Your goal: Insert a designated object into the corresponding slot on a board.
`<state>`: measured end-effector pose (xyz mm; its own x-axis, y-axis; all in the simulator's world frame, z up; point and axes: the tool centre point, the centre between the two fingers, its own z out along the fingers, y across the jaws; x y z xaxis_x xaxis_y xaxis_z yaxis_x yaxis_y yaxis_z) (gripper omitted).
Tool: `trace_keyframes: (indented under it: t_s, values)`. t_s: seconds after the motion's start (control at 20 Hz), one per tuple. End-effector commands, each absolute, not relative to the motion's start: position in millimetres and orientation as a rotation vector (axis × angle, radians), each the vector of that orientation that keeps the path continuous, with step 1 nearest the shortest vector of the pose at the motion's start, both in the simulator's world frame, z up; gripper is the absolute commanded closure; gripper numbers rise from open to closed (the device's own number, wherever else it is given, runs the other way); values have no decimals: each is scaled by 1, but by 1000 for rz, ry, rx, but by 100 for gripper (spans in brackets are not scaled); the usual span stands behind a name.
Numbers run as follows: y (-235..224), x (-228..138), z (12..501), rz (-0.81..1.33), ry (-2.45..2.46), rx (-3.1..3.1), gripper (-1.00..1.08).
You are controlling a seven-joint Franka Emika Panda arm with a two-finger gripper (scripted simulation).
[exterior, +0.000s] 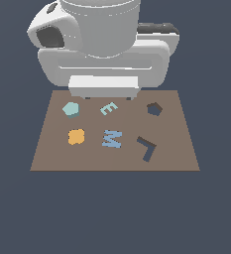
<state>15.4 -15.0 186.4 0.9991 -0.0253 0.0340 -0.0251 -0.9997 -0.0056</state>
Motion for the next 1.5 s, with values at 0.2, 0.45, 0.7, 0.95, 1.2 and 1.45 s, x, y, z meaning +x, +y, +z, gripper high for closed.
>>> trace_keyframes:
  t_s: [0.2, 0.45, 0.7, 0.95, 1.2, 1.45]
  values:
    - [-16, 14, 185, -53, 26, -3136, -92]
    - [-21, 8, 178, -50, -28, -3136, -92]
    - [-30, -1, 166, -46, -122, -3134, -92]
    - [-44, -13, 150, -40, -255, -3127, -92]
    - [-63, -27, 129, -32, -426, -3109, -92]
    - [-87, -40, 104, -22, -618, -3077, -92]
